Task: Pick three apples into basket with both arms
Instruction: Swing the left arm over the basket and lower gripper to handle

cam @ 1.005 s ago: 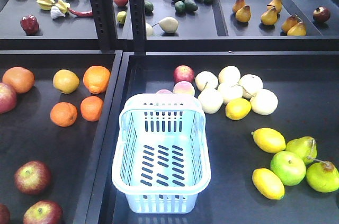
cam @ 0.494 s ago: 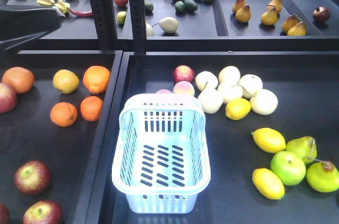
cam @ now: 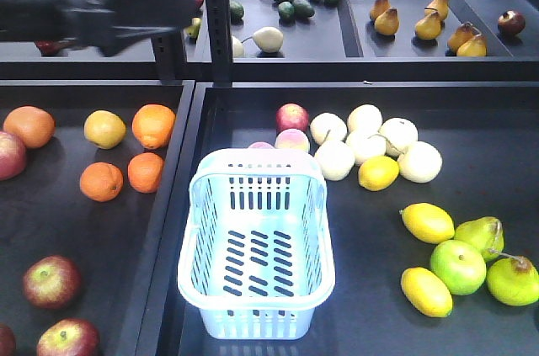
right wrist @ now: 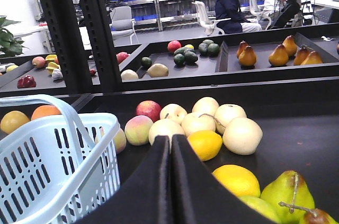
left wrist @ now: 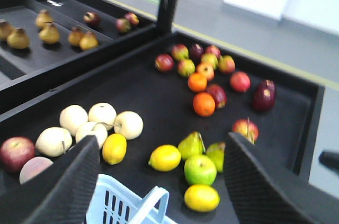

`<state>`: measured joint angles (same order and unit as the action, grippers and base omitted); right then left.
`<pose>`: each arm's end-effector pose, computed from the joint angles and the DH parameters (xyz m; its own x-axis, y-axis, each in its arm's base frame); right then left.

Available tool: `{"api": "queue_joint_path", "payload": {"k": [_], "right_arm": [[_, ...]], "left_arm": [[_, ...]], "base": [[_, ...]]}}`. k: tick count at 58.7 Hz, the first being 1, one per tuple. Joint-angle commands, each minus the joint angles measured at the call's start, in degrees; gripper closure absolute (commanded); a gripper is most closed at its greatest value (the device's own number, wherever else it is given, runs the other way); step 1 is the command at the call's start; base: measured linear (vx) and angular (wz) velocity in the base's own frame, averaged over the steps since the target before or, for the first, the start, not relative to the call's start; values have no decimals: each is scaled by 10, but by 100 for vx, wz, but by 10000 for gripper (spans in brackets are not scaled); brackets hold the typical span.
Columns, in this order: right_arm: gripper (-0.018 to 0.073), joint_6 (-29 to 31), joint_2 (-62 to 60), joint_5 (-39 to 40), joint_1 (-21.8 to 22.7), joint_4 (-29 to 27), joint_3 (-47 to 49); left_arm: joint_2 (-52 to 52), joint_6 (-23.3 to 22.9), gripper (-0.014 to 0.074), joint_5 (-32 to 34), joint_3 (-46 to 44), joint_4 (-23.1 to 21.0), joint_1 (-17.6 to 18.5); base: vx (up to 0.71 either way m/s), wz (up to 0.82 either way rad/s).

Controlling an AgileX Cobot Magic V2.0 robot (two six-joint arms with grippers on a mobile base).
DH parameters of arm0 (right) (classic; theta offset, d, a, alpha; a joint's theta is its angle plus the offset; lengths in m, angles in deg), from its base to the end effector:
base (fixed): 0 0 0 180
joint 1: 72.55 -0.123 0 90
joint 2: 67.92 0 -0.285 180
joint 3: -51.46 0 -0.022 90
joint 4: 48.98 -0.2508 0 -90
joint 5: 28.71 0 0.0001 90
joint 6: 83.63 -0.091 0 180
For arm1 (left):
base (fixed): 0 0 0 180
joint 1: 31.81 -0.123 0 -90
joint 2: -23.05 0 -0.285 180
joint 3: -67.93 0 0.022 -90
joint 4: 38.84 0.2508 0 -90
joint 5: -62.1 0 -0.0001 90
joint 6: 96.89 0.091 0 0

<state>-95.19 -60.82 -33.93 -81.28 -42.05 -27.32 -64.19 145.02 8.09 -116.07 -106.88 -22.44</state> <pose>0.0562 0.0076 0.1964 -0.0297 0.0776 -0.9965 -0.1390 0.9870 0.0810 0.2740 -0.1145 0.4380 -0.2543 0.1162 -0.9601 0.8345 0.5281 -0.1571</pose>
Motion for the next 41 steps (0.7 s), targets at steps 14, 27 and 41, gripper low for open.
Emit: {"api": "queue_joint_path", "payload": {"k": [14,27,41], "right_arm": [[567,3,-7,43,3,3,-8],[567,3,-7,43,3,3,-8],[567,3,-7,43,3,3,-8]], "left_arm": [[-112,7,115,-4,-96,208,154],[-163,5,115,13,-96,286,187],[-197,-19,115,25,-96,370,187]], "base": [[0,0],[0,0],[0,0]]}}
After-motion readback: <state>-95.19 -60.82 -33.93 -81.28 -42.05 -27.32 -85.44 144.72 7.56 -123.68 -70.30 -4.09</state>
